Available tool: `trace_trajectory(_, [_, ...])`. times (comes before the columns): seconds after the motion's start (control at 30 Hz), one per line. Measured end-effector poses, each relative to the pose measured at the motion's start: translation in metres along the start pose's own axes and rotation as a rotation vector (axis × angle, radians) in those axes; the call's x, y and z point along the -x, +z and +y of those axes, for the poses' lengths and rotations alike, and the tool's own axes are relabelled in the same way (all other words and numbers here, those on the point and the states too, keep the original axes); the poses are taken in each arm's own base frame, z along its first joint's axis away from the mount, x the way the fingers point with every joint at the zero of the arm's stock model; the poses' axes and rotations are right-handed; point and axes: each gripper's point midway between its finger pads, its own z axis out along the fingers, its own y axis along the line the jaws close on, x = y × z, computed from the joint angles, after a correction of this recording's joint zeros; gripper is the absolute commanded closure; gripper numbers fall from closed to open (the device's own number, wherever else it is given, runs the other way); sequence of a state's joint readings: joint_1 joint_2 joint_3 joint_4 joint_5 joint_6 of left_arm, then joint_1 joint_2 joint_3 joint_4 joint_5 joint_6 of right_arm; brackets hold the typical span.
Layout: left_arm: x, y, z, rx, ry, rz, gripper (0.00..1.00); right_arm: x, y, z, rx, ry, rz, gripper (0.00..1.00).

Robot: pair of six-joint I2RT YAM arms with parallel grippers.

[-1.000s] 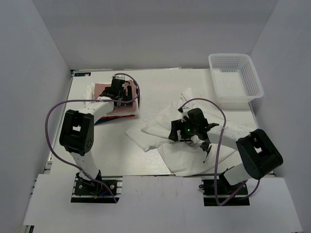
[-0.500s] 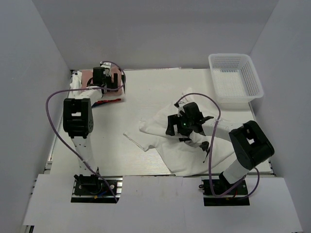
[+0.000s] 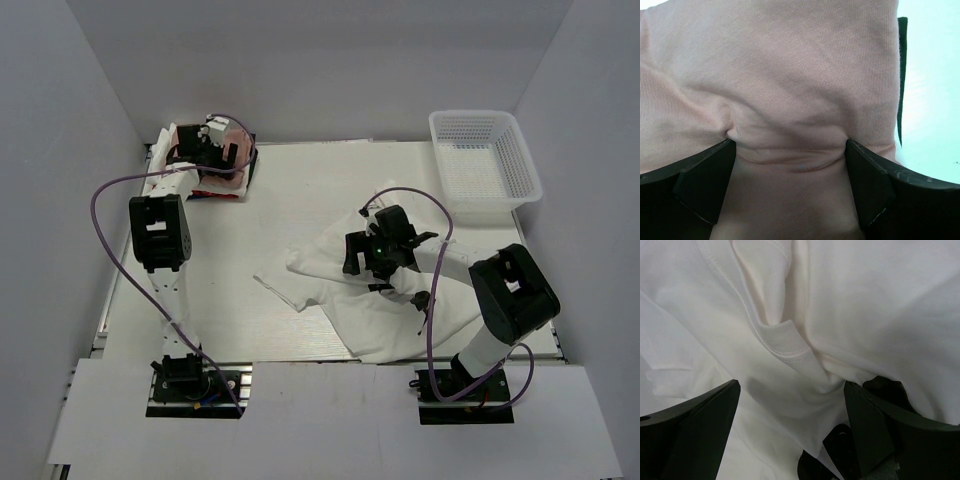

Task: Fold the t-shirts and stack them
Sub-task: Flatten out the tshirt

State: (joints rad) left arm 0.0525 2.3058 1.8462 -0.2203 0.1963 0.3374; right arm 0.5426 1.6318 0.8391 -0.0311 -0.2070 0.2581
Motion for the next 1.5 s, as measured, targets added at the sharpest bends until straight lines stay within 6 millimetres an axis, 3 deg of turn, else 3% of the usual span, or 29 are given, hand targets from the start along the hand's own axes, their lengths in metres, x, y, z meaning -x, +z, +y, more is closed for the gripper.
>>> trace_trajectory(0.57, [0.000, 0.004, 0.033, 0.077, -0.174, -0.032, 0.00, 0.000, 0.000, 0.000, -0.007, 0.021, 0.002, 0.10])
trace_trajectory(0.7, [0.003, 0.002, 0.032, 0.038, -0.196, -0.046, 0.00, 0.000, 0.000, 0.001, 0.001, 0.015, 0.004, 0.10])
trace_trajectory(0.83, [0.013, -0.010, 0.029, -0.021, -0.250, -0.040, 0.00, -0.001, 0.000, 0.002, 0.012, -0.009, 0.006, 0.10])
trace_trajectory(0.97, [0.043, -0.031, 0.028, -0.056, -0.325, -0.047, 0.00, 0.011, 0.000, 0.006, 0.030, -0.053, -0.017, 0.10])
trace_trajectory(1.1, [0.083, -0.074, 0.020, -0.088, -0.396, -0.100, 0.00, 0.061, 0.007, 0.024, 0.086, -0.115, -0.101, 0.10])
trace_trajectory(1.2, [0.111, -0.129, 0.004, -0.124, -0.432, -0.158, 0.00, 0.092, 0.040, 0.038, 0.145, -0.153, -0.131, 0.10])
trace_trajectory(1.3, [0.125, -0.194, -0.015, -0.129, -0.470, -0.218, 0.00, 0.085, 0.084, 0.054, 0.205, -0.168, -0.064, 0.10])
trace_trajectory(1.33, [0.126, -0.218, -0.022, -0.122, -0.489, -0.242, 0.00, 0.093, 0.092, 0.066, 0.242, -0.193, -0.084, 0.10])
trace_trajectory(1.43, [0.119, -0.285, -0.043, -0.096, -0.545, -0.332, 0.00, 0.095, 0.106, 0.091, 0.277, -0.228, -0.071, 0.10])
trace_trajectory(1.5, [0.112, -0.319, -0.056, -0.094, -0.569, -0.382, 0.00, 0.093, 0.111, 0.105, 0.289, -0.252, -0.061, 0.10])
